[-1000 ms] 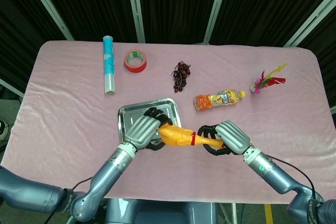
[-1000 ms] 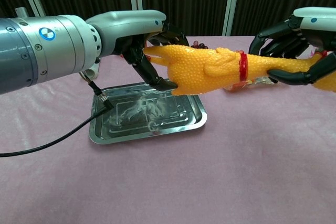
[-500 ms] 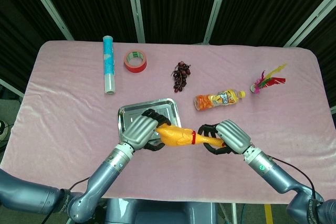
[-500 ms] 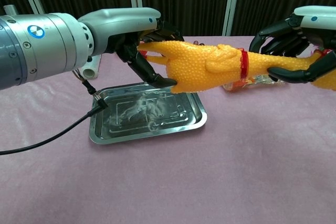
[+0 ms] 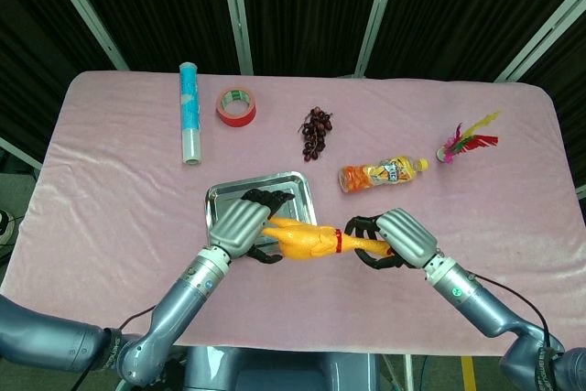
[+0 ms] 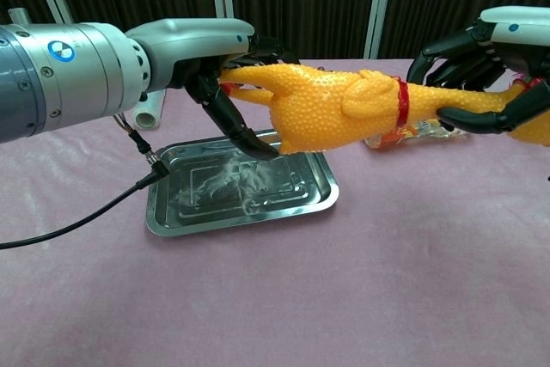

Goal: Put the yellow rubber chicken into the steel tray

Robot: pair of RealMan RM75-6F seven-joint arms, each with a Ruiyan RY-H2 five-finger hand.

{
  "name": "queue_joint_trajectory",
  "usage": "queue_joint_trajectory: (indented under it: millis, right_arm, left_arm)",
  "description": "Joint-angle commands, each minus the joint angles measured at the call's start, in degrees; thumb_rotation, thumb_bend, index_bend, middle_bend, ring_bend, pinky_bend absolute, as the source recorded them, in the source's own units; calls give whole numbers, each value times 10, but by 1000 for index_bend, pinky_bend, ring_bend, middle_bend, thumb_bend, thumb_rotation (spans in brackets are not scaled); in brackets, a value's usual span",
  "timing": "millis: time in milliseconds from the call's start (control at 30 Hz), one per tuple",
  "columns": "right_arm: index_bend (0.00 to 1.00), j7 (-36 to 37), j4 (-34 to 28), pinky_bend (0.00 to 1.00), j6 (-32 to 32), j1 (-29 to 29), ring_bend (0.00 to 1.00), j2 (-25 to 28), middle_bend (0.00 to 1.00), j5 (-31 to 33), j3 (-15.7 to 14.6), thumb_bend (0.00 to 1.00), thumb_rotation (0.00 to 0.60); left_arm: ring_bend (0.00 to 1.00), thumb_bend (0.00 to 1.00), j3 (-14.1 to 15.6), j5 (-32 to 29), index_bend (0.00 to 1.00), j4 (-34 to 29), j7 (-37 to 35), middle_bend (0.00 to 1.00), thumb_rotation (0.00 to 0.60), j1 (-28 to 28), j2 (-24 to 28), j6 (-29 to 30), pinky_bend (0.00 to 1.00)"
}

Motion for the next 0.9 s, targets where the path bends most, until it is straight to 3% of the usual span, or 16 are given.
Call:
queue_joint_trajectory:
  millis: [33, 533, 900]
  right_arm:
    - [968, -5, 0, 795, -3, 2, 640, -2, 692, 3, 3, 837, 600]
    - [968, 11, 1, 795, -15, 7, 640, -7, 692, 29, 14, 839, 600]
    - [968, 15, 18, 795, -28, 8, 640, -15, 692, 48, 19, 841, 600]
  left_arm:
    - [140, 39, -3, 3, 137, -3, -9, 129, 600, -1, -3, -3, 145]
    - [140, 77, 4, 19, 228, -11, -21, 144, 600, -2, -8, -7, 159]
    - [140, 76, 10, 38, 208, -17, -30, 143, 600, 12, 7, 6, 159]
